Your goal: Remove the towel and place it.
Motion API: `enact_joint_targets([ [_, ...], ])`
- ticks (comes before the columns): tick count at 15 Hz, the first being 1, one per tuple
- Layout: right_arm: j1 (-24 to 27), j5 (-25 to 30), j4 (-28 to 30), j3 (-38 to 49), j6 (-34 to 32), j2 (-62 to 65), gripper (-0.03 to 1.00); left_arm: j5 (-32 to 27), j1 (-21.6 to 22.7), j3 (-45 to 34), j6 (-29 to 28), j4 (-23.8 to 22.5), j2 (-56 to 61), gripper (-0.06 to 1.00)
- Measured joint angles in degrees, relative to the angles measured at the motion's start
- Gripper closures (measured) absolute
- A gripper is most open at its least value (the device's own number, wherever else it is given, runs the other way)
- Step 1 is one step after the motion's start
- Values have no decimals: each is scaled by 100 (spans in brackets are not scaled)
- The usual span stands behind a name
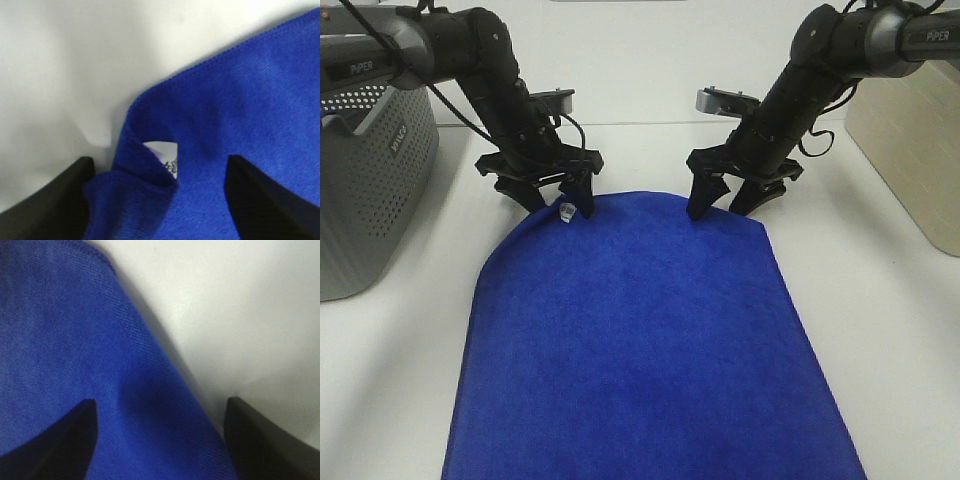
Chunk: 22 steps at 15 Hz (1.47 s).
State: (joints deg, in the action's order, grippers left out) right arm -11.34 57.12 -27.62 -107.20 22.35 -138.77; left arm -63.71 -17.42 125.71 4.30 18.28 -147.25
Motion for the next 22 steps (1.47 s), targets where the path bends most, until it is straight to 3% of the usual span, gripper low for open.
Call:
enact_joint_targets([
  [1,-6,-69,57,0,0,-23,35,80,-23,0,0,0,-6,33],
  [3,-6,-212,138,0,0,-69,67,166,-23,0,17,-29,-40,60],
  [4,0,-292,138,0,0,-74,72,246,-23,0,69,-34,-40,70],
  [6,0,-413,138,0,6,-86,93,338,-23,0,241,-34,-40,83],
  [8,0,-424,138,0,17,-86,95,424,-23,0,401,-40,-40,92],
  [15,0,-659,246,-235,166,-86,95,733,-23,126,837,-63,-52,92],
  [19,0,-1146,665,-1169,292,-57,95,1633,-23,796,991,-476,-52,92],
  [20,0,-1146,665,-1169,292,-57,95,1633,-23,796,991,-476,-52,92],
  [22,0,-1770,1026,-1335,298,-57,95,2538,-23,871,1003,-917,-52,92],
])
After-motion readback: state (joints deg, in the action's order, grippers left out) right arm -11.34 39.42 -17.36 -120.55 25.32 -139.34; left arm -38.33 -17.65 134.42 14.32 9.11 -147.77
